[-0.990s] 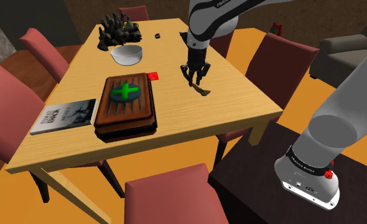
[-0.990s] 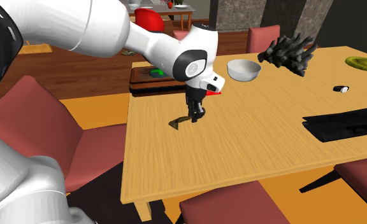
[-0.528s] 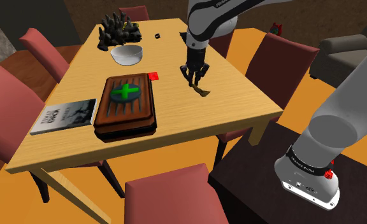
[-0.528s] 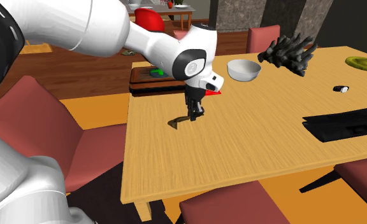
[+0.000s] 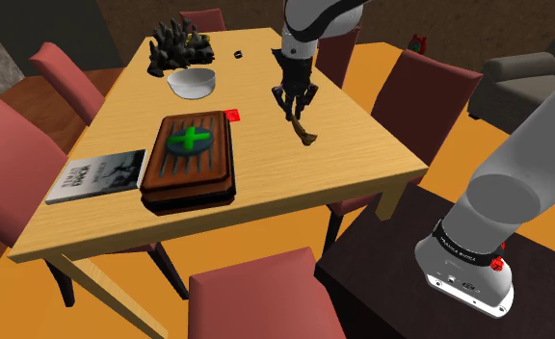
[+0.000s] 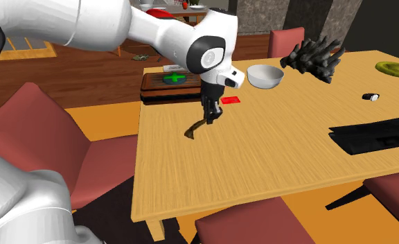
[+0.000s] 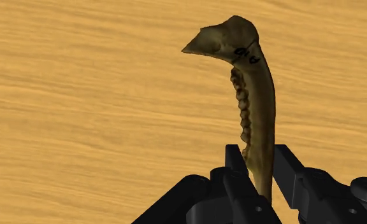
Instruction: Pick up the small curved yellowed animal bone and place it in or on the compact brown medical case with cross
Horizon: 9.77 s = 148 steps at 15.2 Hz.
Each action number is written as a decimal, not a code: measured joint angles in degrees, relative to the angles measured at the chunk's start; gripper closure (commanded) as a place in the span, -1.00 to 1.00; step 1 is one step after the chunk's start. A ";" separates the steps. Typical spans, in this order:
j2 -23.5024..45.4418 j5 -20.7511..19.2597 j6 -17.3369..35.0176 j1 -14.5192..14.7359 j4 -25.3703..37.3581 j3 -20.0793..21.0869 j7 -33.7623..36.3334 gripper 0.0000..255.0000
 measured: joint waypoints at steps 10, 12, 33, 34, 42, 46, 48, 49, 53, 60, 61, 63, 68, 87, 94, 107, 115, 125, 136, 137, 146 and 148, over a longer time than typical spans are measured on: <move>-1.69 -0.08 -7.63 -0.16 5.97 -0.32 0.48 1.00; -2.03 -0.08 -9.13 -0.22 7.13 -0.43 0.48 1.00; -9.92 0.17 -0.04 0.95 -12.62 3.71 14.04 -1.00; -9.93 0.22 0.25 1.00 -12.91 3.77 14.09 -1.00; -9.93 0.26 0.62 1.04 -13.26 3.82 14.12 1.00; -10.02 0.22 0.58 1.00 -13.20 3.77 14.11 1.00; -9.97 0.22 0.60 1.00 -13.16 3.78 14.13 1.00; -9.95 0.22 0.60 1.01 -13.14 3.79 14.13 1.00; -10.98 0.81 0.10 1.48 -13.68 3.61 12.93 -1.00; -17.45 4.36 -1.81 4.77 -18.75 1.69 2.99 -1.00; -17.25 4.54 -0.90 4.92 -19.47 1.89 2.99 -1.00; -17.00 4.68 0.53 4.95 -20.67 1.93 2.67 -1.00; -16.46 4.85 1.90 5.07 -21.47 2.20 2.74 -1.00; -17.86 4.58 -1.33 5.10 -19.59 1.67 2.90 1.00; -19.65 4.20 -7.28 5.06 -15.41 1.13 3.47 1.00; -20.99 3.30 -17.58 4.67 -6.45 -0.08 4.12 1.00; -17.24 3.26 -21.14 5.03 1.25 1.72 7.22 1.00; 1.57 -0.13 -20.16 7.58 19.99 10.48 20.15 1.00; 30.67 -12.89 -28.16 18.28 55.54 14.94 34.32 1.00; 33.89 -14.25 -29.89 20.25 60.38 14.87 35.38 1.00; 35.67 -14.97 -25.43 21.20 58.12 14.90 36.35 1.00; 35.34 -14.81 -23.86 20.67 56.24 14.88 35.99 1.00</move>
